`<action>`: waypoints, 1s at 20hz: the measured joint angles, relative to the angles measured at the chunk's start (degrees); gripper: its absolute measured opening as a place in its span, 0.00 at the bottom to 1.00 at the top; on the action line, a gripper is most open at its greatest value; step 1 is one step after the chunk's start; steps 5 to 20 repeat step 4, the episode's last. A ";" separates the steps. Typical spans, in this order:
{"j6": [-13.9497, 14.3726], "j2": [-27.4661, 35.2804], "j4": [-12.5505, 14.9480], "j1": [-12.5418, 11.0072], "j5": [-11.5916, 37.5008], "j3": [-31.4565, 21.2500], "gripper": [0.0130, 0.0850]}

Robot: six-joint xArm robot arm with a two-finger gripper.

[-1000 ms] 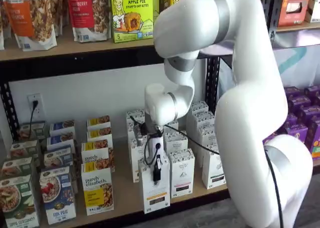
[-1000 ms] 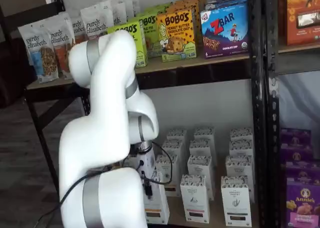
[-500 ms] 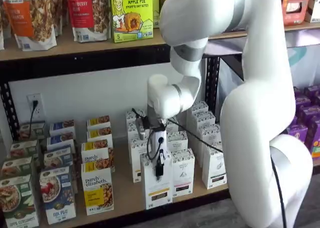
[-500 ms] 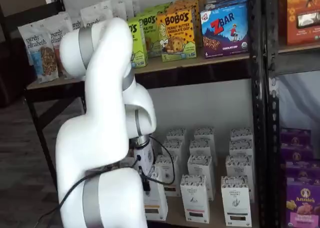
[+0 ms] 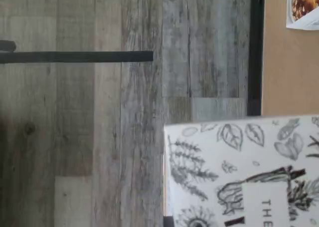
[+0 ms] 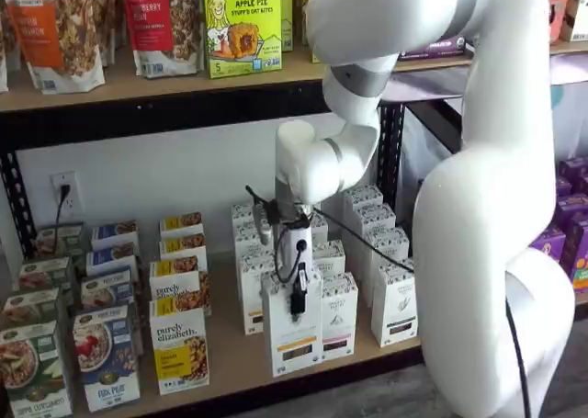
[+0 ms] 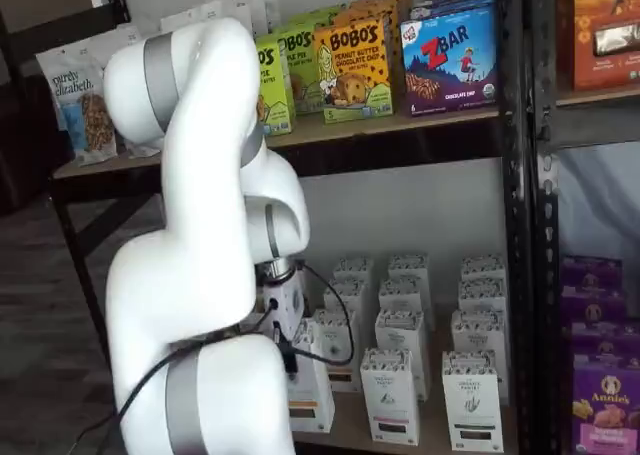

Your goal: Pick up the white box with a yellow strip in the middle, on the bottom shelf, the fourth box from the left

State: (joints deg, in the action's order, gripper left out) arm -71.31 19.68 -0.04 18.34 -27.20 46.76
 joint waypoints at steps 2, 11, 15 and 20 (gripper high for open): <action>-0.02 -0.84 -0.02 -0.02 -0.33 -0.55 0.50; -0.27 -1.59 -0.31 -0.02 -0.55 -1.04 0.50; -0.27 -1.59 -0.31 -0.02 -0.55 -1.04 0.50; -0.27 -1.59 -0.31 -0.02 -0.55 -1.04 0.50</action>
